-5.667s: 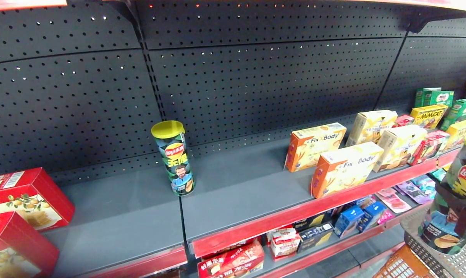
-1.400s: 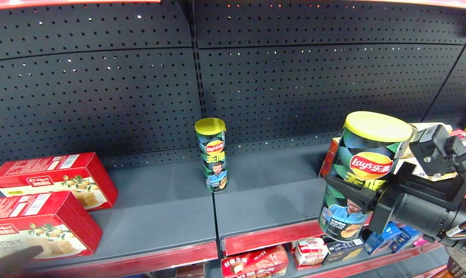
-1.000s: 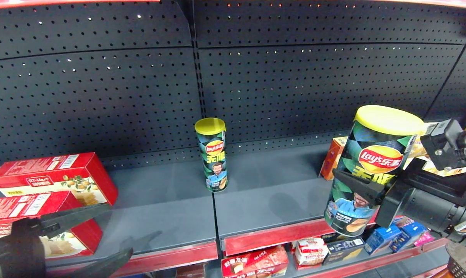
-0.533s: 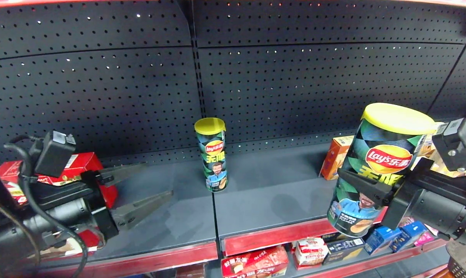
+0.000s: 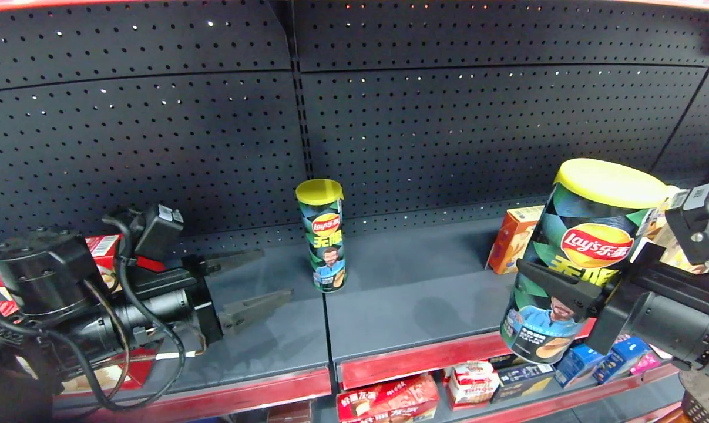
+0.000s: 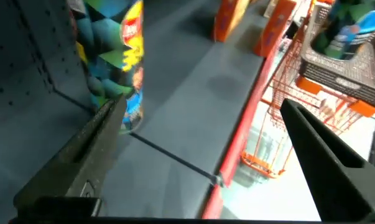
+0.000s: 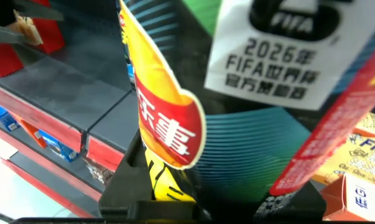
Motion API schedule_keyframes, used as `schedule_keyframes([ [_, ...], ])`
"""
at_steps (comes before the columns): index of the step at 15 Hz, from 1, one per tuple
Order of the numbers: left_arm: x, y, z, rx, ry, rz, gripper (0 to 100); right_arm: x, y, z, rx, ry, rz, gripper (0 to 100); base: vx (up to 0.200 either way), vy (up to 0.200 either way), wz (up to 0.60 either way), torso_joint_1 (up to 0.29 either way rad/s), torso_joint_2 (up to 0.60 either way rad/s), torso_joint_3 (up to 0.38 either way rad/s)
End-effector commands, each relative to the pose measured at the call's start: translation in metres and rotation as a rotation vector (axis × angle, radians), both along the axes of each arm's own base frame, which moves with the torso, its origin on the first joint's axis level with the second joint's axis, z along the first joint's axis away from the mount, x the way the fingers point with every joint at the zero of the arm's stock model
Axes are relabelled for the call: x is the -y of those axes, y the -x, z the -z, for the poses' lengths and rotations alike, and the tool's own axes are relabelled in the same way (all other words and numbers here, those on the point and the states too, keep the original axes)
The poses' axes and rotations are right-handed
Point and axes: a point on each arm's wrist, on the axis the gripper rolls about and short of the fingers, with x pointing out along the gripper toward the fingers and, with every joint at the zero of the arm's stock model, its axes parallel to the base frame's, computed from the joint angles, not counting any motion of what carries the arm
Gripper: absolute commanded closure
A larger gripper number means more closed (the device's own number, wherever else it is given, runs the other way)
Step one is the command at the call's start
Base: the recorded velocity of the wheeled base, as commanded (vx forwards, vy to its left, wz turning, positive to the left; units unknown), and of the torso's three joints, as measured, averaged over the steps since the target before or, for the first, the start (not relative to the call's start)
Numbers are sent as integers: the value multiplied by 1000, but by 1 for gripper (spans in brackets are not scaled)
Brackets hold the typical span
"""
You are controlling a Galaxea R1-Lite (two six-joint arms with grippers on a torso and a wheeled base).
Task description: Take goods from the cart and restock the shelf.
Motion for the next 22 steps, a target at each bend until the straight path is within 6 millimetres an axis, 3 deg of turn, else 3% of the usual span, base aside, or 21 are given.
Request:
schedule_keyframes([
  [1,3,-20,12,-14,1,3,0,-2,-2,-1,0,0,-2,100,0,0,0,0,0,0],
  [8,10,-51,15,4,11,69,0,-1,-1,0,-2,0,-1,100,0,0,0,0,0,0],
  [13,10,-61,17,9,15,113,0,-1,-1,1,-7,-2,-1,100,0,0,0,0,0,0],
  [20,9,-108,12,92,25,132,0,-1,-2,0,-9,-10,2,100,0,0,0,0,0,0],
  [22,10,-113,12,100,25,132,0,0,-2,0,-9,-10,5,100,0,0,0,0,0,0],
])
